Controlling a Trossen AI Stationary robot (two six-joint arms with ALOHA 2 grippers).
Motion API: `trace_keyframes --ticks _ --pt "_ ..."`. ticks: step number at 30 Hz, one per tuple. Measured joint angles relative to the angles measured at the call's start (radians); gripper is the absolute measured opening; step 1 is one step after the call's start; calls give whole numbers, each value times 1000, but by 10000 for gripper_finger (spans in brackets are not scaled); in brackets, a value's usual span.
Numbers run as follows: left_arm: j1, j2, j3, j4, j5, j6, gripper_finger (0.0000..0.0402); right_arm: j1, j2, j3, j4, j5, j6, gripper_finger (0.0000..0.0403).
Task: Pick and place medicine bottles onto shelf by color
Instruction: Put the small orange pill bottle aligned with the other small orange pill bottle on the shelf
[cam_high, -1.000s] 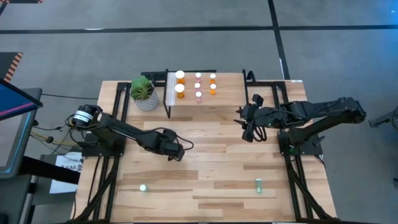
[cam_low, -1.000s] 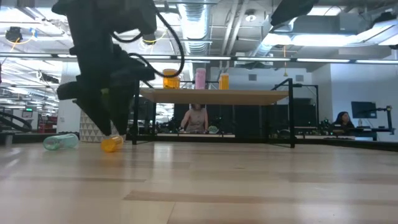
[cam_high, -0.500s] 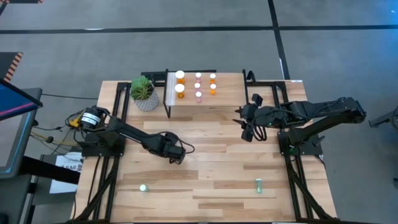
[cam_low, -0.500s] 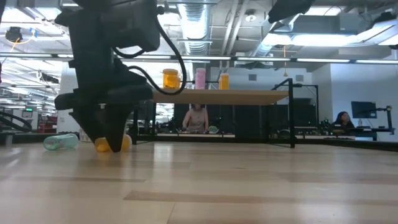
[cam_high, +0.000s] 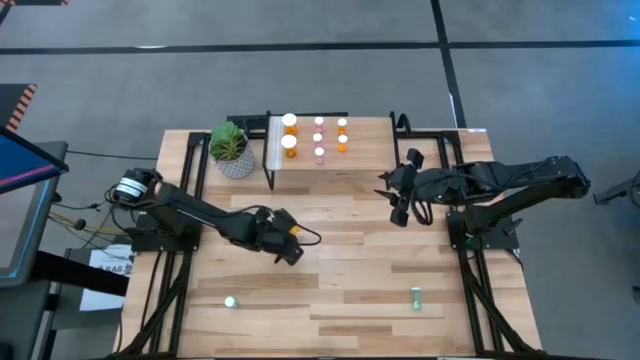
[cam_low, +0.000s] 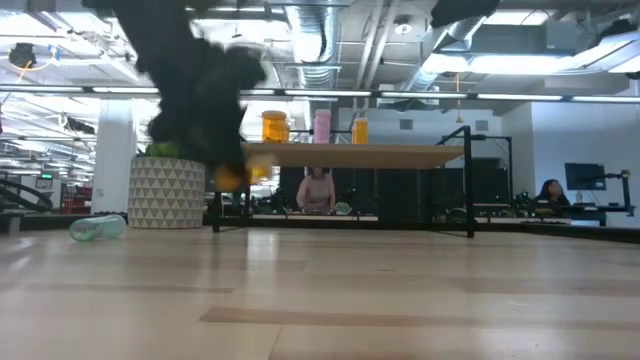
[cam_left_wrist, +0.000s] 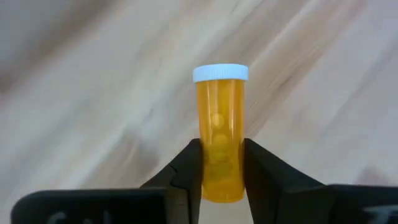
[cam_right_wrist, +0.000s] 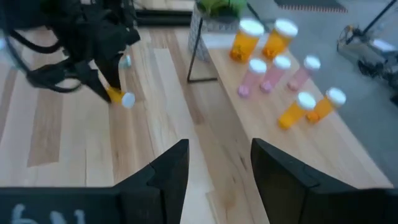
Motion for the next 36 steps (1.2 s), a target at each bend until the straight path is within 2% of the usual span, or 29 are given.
trace_keyframes --ticks 4,7,11,14,19,21,26,29,36 --pt "-42 -62 0 182 -161 253 86 0 -16 -1 48 -27 -62 193" --pt "-68 -81 0 396 -196 495 99 -7 -33 -10 135 -114 -105 193" --pt "-66 -77 0 706 -23 766 106 -26 -63 -99 338 -320 -162 193" --pt "-54 -69 0 810 55 861 106 -39 -102 -186 471 -394 -175 193" --pt "-19 -70 -2 899 73 938 101 -50 -141 -337 739 -514 -176 193" --pt "3 -70 -19 973 123 959 99 -48 -140 -378 829 -545 -172 193" --pt "66 -70 -115 1255 274 968 98 -47 -113 -424 937 -557 -162 194" --pt "104 -70 -161 1379 331 940 98 -46 -98 -429 969 -574 -145 198" --pt "135 -66 -175 1407 368 935 98 -41 -4 -426 1103 -581 -141 227"
